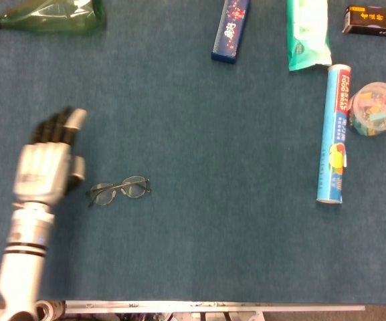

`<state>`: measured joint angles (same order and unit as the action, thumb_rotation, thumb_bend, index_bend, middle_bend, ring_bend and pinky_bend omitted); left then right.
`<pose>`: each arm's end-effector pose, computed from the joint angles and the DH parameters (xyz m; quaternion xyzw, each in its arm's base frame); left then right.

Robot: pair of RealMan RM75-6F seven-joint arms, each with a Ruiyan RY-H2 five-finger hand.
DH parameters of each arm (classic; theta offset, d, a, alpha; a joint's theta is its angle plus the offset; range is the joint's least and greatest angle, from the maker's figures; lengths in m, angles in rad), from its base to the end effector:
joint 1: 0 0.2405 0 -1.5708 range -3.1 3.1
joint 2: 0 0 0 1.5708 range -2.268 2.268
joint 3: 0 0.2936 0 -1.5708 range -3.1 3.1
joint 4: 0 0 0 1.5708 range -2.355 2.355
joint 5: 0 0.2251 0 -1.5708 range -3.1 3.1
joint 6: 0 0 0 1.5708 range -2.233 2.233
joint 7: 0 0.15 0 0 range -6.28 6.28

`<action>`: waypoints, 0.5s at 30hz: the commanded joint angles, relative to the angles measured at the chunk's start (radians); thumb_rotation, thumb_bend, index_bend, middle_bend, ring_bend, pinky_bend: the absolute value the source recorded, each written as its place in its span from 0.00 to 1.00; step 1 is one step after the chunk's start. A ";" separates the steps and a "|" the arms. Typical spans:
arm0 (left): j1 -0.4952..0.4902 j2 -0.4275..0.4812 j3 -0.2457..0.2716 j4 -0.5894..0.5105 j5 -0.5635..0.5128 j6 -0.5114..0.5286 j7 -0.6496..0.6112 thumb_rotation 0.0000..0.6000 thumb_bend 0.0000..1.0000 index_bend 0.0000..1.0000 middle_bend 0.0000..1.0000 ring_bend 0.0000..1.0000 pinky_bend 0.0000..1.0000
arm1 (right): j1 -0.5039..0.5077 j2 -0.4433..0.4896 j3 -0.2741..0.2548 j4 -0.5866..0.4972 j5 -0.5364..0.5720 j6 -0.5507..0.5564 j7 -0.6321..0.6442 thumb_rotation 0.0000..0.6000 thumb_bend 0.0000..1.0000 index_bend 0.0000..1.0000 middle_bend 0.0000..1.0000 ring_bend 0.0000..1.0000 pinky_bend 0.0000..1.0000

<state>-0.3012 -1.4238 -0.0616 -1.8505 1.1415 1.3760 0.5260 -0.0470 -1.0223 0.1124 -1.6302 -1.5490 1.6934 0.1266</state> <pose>-0.2576 0.2367 0.0321 -0.6190 -0.4608 -0.3343 0.5411 -0.3488 -0.1549 0.2280 0.5272 -0.3404 0.4554 0.6316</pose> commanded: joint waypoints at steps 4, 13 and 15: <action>0.065 0.224 -0.008 0.022 0.156 0.008 -0.378 1.00 0.47 0.00 0.00 0.00 0.07 | 0.010 -0.012 -0.006 -0.003 -0.006 -0.018 -0.031 1.00 0.02 0.43 0.40 0.30 0.58; 0.122 0.318 0.036 0.216 0.374 0.095 -0.727 1.00 0.40 0.00 0.00 0.00 0.08 | 0.021 -0.024 -0.012 -0.001 -0.010 -0.035 -0.059 1.00 0.02 0.43 0.40 0.30 0.58; 0.136 0.316 0.038 0.252 0.391 0.124 -0.773 1.00 0.40 0.00 0.00 0.00 0.08 | 0.023 -0.026 -0.011 -0.001 -0.010 -0.037 -0.061 1.00 0.02 0.43 0.40 0.30 0.58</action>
<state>-0.1931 -1.1312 -0.0360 -1.6506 1.4941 1.4586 -0.1902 -0.0242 -1.0481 0.1009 -1.6310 -1.5594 1.6563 0.0657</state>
